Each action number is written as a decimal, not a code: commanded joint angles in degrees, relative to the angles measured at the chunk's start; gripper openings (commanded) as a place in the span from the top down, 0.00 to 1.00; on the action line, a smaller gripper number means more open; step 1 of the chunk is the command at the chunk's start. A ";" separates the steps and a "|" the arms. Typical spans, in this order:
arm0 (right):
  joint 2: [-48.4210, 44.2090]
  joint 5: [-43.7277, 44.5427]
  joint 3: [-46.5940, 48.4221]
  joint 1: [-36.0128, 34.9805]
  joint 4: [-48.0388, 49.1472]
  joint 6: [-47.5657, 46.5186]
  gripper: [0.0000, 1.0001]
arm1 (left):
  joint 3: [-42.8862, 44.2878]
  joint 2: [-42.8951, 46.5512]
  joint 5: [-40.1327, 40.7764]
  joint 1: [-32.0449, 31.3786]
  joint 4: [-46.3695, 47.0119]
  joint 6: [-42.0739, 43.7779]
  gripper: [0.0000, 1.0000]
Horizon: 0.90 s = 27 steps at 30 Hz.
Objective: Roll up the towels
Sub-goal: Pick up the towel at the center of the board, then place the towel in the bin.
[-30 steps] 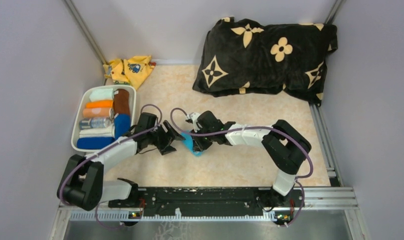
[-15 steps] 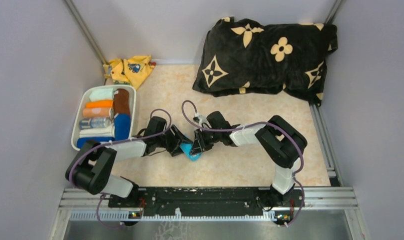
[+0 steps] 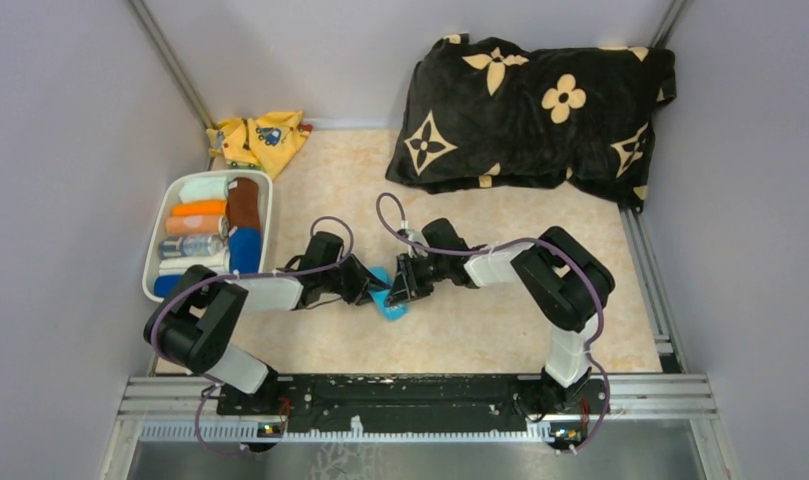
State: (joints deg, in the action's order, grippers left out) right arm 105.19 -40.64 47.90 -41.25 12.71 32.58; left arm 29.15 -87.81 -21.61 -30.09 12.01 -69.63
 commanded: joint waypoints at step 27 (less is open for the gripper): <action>-34.03 26.54 0.27 4.61 -28.89 -20.14 0.13 | 23.51 19.27 6.33 46.53 -22.91 16.63 0.88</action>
State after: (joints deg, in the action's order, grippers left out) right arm 75.42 -20.49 48.62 -35.29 -15.25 15.66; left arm 45.78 -63.22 -11.22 8.58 -7.07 -60.18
